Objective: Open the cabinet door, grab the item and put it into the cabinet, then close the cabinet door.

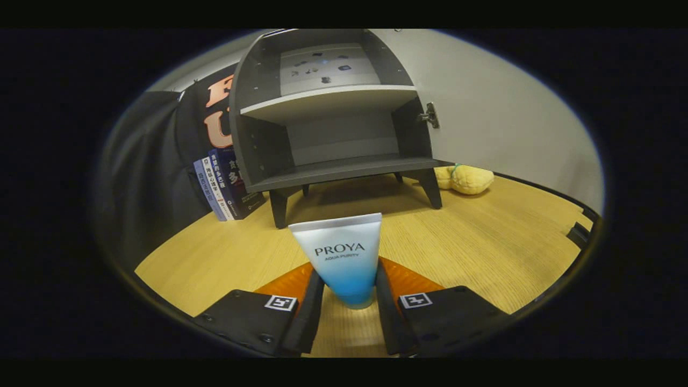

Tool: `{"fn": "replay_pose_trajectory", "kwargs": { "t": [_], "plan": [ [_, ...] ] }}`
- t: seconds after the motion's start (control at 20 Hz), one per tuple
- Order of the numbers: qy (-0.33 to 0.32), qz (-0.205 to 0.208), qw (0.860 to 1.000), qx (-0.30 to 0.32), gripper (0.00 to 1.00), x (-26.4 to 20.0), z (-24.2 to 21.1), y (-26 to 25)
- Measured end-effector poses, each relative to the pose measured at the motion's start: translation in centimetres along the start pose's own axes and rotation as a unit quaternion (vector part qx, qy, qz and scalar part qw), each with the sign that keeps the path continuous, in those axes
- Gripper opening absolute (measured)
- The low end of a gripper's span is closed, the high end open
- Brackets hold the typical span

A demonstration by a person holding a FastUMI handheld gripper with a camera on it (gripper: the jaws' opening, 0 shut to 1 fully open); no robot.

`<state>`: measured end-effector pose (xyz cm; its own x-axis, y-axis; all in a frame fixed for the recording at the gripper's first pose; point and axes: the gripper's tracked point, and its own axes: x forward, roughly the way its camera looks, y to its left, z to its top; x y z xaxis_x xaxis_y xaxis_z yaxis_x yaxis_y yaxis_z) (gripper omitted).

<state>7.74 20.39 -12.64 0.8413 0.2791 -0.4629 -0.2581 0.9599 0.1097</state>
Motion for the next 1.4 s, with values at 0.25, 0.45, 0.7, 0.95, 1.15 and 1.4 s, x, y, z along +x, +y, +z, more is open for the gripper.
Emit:
{"fn": "replay_pose_trajectory", "kwargs": {
  "t": [0.25,0.45,0.7,0.95,1.15,1.4],
  "plan": [
    [-0.026,-0.004,0.999,-0.023,0.56,-1.1,3.9,0.2],
    [-0.041,-0.003,0.998,-0.040,0.56,-2.7,7.6,0.9],
    [-0.067,0.001,0.996,-0.053,0.56,-3.8,12.6,2.4],
    [-0.086,0.016,0.994,-0.064,0.56,-4.6,18.2,5.0],
    [-0.101,0.025,0.991,-0.081,0.56,-4.9,22.4,7.4],
    [-0.118,0.031,0.988,-0.096,0.56,-4.7,27.1,9.8]
  ]
}}
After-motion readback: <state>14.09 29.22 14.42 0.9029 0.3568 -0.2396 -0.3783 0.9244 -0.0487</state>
